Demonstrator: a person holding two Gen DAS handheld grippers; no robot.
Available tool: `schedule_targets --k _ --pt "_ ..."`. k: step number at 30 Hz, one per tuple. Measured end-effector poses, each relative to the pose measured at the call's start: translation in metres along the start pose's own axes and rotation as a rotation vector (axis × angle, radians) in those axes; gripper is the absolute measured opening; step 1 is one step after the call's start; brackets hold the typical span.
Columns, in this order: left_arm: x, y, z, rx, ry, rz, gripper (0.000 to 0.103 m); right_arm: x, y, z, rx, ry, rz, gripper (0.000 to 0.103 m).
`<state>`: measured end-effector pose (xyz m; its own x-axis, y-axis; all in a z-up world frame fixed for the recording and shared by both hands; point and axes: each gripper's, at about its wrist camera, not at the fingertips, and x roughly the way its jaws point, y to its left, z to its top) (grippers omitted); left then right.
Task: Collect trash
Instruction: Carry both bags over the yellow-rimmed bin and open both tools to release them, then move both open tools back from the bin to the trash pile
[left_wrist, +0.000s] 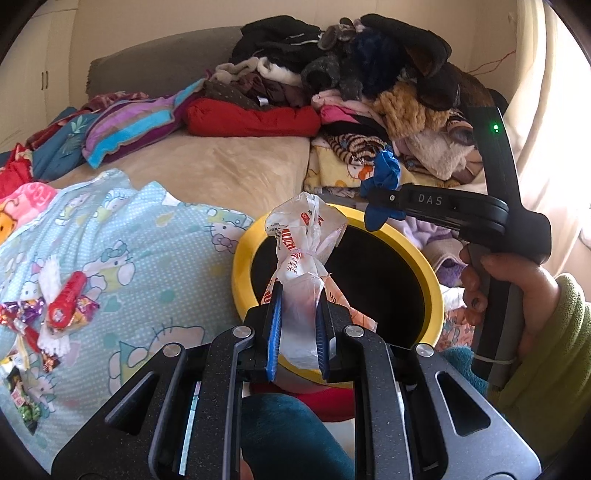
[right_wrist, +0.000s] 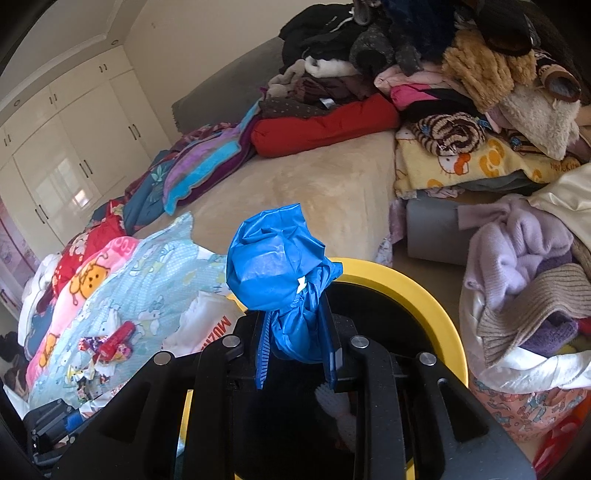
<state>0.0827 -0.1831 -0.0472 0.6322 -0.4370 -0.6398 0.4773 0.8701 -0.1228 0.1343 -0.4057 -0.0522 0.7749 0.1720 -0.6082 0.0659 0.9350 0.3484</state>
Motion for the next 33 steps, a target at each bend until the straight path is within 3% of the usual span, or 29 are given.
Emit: schedule_targets --k 13,15,17,19,22,33 --pt "0.03 -0.015 -0.001 0.026 0.049 -0.017 0.012 0.011 -0.023 -0.005 0.038 0.027 -0.026 0.024" --pt "0.032 -0.013 0.0 0.014 0.05 -0.029 0.021 0.012 -0.025 -0.004 0.037 0.03 -0.026 0.035" --pt "0.029 -0.008 0.001 -0.01 0.023 -0.019 0.069 0.011 -0.028 -0.004 0.047 0.023 -0.035 0.06" --pt "0.025 0.0 0.003 -0.055 0.0 -0.014 0.081 0.012 -0.03 -0.004 0.061 0.019 -0.037 0.063" --pt "0.019 0.012 0.005 -0.098 -0.016 0.012 0.092 0.012 -0.031 -0.005 0.062 0.02 -0.05 0.07" --pt "-0.002 0.036 0.006 -0.179 -0.056 0.064 0.092 0.01 -0.013 -0.005 0.034 0.014 -0.042 0.074"
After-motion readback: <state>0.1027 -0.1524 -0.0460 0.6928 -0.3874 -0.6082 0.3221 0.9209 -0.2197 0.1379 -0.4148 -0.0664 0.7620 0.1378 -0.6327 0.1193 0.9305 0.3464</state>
